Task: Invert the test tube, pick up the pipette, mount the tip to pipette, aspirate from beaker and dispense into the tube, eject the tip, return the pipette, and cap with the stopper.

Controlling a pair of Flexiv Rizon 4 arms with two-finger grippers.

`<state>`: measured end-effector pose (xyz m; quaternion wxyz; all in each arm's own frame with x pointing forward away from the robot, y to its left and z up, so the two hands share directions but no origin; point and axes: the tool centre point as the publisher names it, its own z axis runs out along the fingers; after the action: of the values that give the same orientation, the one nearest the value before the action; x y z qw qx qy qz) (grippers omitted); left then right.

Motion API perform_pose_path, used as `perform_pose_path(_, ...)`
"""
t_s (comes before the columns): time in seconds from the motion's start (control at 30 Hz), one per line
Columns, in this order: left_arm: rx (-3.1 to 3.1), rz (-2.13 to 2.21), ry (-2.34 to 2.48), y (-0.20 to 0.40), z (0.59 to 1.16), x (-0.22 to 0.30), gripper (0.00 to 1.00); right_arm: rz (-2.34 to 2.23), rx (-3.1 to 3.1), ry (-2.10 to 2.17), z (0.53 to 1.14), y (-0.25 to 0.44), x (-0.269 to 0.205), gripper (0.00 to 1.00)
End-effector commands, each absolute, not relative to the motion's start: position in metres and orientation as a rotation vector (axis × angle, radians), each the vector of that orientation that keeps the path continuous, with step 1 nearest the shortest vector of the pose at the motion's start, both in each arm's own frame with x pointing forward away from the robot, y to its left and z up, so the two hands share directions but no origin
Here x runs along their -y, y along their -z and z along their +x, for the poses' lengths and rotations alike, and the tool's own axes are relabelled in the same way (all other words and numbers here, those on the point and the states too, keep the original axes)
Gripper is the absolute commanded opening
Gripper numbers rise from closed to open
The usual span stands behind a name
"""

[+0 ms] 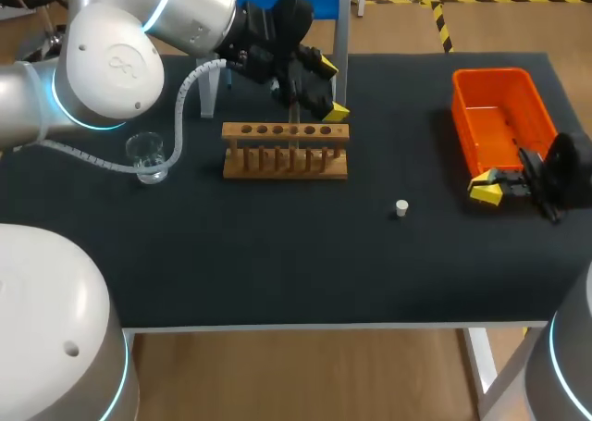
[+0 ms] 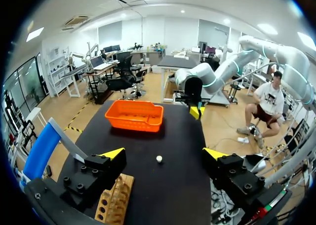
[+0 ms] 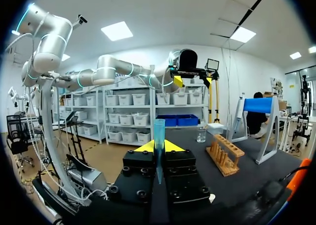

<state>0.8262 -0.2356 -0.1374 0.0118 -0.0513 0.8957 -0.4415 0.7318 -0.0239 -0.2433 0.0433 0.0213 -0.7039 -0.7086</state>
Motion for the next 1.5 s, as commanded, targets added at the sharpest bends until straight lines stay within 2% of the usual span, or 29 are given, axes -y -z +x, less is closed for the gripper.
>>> perform_pose_path(0.03, -2.799, -0.161, 1.371, 0.136, 0.827, 0.235, 1.0, 0.067, 2.153, 2.166, 0.731, 0.244, 0.025, 0.0)
perform_pose_path(0.37, -2.799, -0.161, 1.371, 0.136, 0.827, 0.235, 1.0, 0.067, 2.153, 2.166, 0.731, 0.244, 0.025, 0.0)
perform_pose_path(0.7, -2.605, -0.676, 1.153, 0.153, 0.884, 0.139, 1.0, 0.067, 2.153, 2.166, 0.731, 0.244, 0.025, 0.0)
perform_pose_path(0.93, -2.424, -0.987, 0.987, 0.162, 0.911, 0.094, 1.0, 0.067, 2.153, 2.166, 0.731, 0.244, 0.025, 0.0)
perform_pose_path(1.13, -2.212, -1.249, 0.886, 0.176, 0.927, 0.079, 1.0, 0.067, 2.153, 2.166, 0.731, 0.244, 0.025, 0.0)
perform_pose_path(1.5, -1.853, -1.45, 0.829, 0.184, 0.943, 0.08, 1.0, 0.067, 2.153, 2.166, 0.731, 0.244, 0.025, 0.0)
